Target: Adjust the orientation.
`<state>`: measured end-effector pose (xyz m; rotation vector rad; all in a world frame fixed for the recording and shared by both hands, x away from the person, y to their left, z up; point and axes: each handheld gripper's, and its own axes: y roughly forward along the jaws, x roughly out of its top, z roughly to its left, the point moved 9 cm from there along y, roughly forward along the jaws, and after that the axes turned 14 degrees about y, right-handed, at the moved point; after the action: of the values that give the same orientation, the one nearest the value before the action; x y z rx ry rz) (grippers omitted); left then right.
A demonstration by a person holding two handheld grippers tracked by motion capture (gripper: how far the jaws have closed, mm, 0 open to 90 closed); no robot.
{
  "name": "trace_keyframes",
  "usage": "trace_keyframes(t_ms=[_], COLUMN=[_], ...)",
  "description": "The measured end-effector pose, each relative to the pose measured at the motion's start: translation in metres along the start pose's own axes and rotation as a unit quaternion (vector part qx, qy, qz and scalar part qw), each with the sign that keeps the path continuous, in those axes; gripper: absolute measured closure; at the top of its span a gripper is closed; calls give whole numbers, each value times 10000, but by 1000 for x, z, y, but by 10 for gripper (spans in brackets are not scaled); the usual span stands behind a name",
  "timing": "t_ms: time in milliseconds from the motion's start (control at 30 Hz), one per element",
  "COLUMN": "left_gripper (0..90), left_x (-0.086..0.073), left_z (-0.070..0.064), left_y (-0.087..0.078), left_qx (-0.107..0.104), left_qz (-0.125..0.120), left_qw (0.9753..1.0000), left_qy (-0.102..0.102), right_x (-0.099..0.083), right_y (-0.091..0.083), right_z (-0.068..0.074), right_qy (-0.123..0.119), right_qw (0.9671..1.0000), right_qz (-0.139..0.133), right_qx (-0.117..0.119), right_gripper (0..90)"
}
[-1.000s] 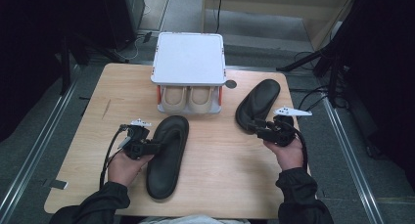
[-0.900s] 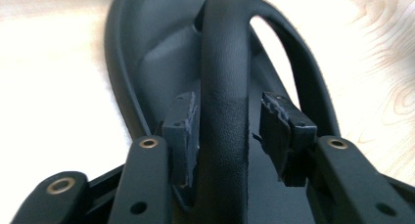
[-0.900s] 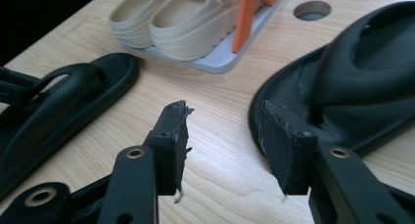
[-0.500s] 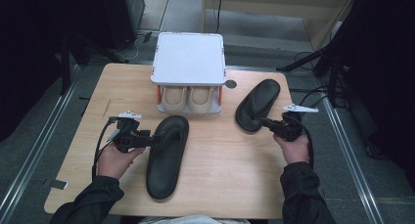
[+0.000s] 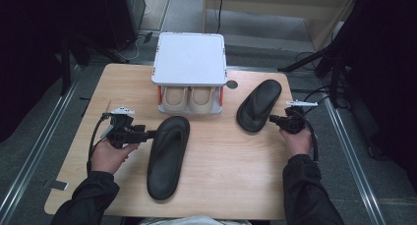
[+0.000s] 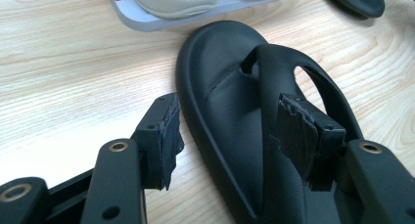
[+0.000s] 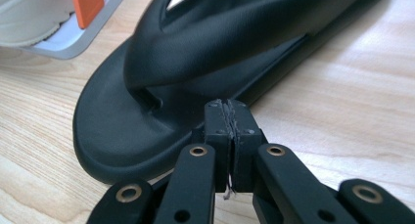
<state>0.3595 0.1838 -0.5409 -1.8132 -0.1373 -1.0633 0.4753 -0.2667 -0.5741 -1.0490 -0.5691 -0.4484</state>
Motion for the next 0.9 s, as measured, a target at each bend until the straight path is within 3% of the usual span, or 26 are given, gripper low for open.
trace_keyframes(t_ms=[467,900], left_gripper=[421,394], left_x=[-3,-5], left_z=[13,19], left_y=[-4,-5], left_qx=[80,62], left_qz=[-42,-48], left_qw=[9999,9997], left_qy=[-137,-243], right_x=[-11,-15], right_y=[15,22], right_z=[18,40], right_qy=[-240,-450], right_qw=[9989,9969], right_qz=[387,533], right_qx=[142,357], right_gripper=[891,888])
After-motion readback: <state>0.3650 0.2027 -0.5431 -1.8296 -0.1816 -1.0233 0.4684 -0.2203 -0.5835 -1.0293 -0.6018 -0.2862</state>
